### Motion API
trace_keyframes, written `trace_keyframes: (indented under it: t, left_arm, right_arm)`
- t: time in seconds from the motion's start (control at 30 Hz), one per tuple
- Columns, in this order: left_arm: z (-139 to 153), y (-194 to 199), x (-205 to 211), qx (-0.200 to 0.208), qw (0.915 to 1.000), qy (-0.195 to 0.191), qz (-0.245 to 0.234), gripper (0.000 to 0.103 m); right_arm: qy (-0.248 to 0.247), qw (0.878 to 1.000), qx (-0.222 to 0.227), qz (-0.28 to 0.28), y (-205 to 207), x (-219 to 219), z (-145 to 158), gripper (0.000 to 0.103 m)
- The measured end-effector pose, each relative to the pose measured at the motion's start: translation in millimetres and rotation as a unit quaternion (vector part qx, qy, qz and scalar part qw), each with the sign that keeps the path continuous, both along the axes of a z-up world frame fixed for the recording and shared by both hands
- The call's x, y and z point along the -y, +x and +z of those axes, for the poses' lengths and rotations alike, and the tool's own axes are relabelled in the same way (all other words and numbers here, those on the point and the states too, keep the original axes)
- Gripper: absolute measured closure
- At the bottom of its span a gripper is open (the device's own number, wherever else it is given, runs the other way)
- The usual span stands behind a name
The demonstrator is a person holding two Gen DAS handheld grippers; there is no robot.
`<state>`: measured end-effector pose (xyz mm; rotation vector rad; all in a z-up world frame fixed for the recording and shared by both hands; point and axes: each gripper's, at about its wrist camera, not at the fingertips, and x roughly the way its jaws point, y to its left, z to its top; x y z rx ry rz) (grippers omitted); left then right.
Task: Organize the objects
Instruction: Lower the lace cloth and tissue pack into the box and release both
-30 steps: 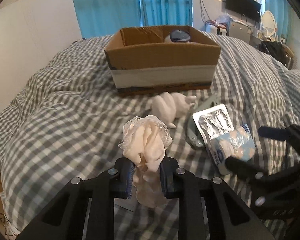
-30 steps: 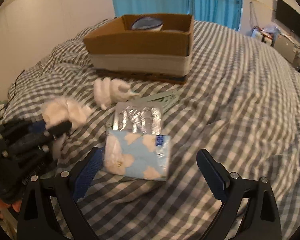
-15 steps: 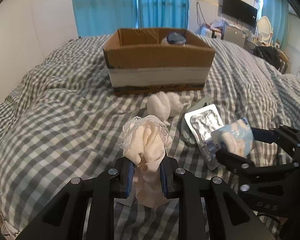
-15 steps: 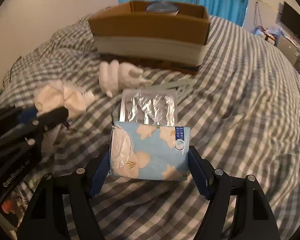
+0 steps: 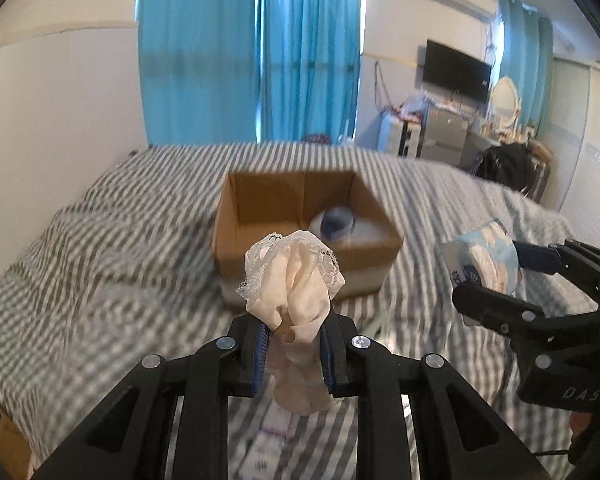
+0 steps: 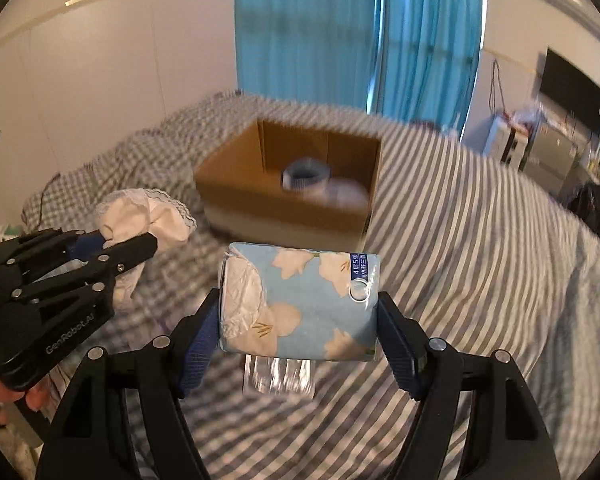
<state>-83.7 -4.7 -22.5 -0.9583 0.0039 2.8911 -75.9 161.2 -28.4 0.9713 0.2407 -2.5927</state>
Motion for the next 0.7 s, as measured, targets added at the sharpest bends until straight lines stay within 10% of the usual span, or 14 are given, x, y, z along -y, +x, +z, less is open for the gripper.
trace_keyframes:
  t: [0.4, 0.7]
  left_arm:
    - [36.5, -114.9, 6.8, -0.022, 0.9995, -0.002, -0.023, 0.081]
    - [-12.6, -191.5, 15.7, 0.013, 0.9997, -0.006, -0.020, 0.081]
  right_arm:
    - [-0.034, 0.997, -0.064, 0.008, -88.3, 14.1, 80.2, 0.030]
    - [-0.038, 0.999, -0.027, 0.001, -190.9, 35.2, 44.1, 0.030]
